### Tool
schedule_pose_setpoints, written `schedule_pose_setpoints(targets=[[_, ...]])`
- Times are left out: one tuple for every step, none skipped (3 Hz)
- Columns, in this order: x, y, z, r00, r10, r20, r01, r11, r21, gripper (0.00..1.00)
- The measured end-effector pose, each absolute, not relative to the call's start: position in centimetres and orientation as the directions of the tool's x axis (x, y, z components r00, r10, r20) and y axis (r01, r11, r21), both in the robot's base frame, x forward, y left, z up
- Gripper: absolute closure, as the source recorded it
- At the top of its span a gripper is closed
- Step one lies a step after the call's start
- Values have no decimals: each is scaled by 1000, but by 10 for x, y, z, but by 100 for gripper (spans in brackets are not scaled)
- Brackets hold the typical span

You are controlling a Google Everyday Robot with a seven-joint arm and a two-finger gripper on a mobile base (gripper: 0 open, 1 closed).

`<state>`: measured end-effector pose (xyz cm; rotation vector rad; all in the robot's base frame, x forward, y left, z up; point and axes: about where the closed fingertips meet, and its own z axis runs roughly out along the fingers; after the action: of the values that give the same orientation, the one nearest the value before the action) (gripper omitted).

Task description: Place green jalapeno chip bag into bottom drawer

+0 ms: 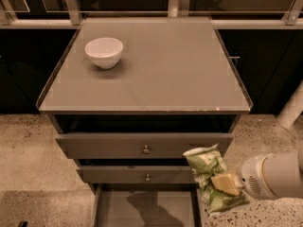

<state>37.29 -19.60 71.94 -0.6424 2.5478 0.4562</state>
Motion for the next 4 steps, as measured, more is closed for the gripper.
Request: schedule_pose_setpoints(targets=[[349, -201, 651, -858, -249, -450, -425, 835, 348, 100], [347, -199, 637, -870, -238, -431, -415, 827, 380, 100], [343, -203, 630, -875, -206, -438, -406, 806, 431, 100], [348, -215, 597, -897, -108, -428, -348, 771, 534, 100]])
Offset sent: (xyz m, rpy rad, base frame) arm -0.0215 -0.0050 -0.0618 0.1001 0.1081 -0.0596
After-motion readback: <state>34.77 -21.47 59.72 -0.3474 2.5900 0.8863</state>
